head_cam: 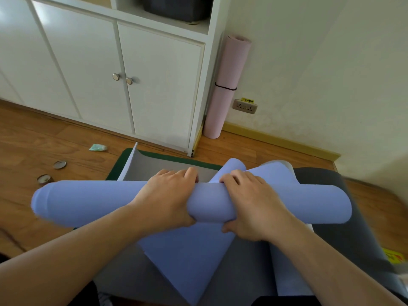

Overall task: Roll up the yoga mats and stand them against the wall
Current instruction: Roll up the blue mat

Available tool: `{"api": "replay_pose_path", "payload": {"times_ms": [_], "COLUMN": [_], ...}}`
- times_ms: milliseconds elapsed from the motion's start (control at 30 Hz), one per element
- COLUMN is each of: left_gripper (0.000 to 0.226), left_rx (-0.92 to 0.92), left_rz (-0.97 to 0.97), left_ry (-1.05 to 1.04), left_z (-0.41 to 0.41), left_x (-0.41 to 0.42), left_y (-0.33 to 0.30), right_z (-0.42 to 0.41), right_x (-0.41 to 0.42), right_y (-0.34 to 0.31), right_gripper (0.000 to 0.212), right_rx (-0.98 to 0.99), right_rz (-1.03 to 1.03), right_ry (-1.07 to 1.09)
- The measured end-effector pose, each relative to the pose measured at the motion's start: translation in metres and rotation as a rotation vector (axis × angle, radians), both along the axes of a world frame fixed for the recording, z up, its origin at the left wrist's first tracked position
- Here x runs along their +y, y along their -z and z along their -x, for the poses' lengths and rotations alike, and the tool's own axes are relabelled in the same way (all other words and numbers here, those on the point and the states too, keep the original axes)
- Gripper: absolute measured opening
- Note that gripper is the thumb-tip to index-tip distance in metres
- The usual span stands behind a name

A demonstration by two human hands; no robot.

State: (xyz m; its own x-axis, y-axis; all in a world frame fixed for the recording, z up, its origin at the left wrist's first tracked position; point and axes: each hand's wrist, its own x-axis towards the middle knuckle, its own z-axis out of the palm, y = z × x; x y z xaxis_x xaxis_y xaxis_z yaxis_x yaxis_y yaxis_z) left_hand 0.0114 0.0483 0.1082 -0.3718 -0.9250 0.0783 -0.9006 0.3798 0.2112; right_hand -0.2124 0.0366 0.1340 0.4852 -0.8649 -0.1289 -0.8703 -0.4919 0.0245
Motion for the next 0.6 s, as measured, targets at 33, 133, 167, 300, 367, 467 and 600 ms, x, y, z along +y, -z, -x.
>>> {"api": "replay_pose_path", "payload": {"times_ms": [33,133,167,300,367,467,600], "left_gripper": [0.066,0.066,0.067,0.087,0.081,0.071,0.066], "left_rx": [-0.007,-0.015,-0.027,-0.17,-0.162,-0.107,-0.053], "left_rz": [-0.023,-0.049,-0.038,0.107,0.122,0.143,0.131], "left_ry": [0.005,0.008,0.011,0.029,0.02,0.027,0.045], "left_z": [-0.001,-0.005,-0.005,0.001,0.003,0.002,-0.002], "left_x": [0.0,0.0,0.001,0.008,0.006,0.001,-0.001], "left_y": [-0.002,0.001,0.003,0.017,0.018,0.013,0.004], "right_z": [-0.001,-0.004,-0.005,-0.002,-0.001,-0.001,-0.002], "right_x": [0.0,0.001,0.001,-0.001,-0.001,0.001,-0.001], "right_y": [0.001,0.004,0.004,-0.001,-0.001,0.0,0.004], "right_gripper": [0.08,0.067,0.064,0.061,0.061,0.069,0.09], "right_rx": [0.001,-0.047,-0.055,-0.109,-0.108,-0.09,-0.009], "right_rz": [0.012,0.06,0.064,0.008,-0.017,-0.008,0.02], "right_ry": [-0.007,-0.005,0.009,0.094,0.092,0.052,0.035]}}
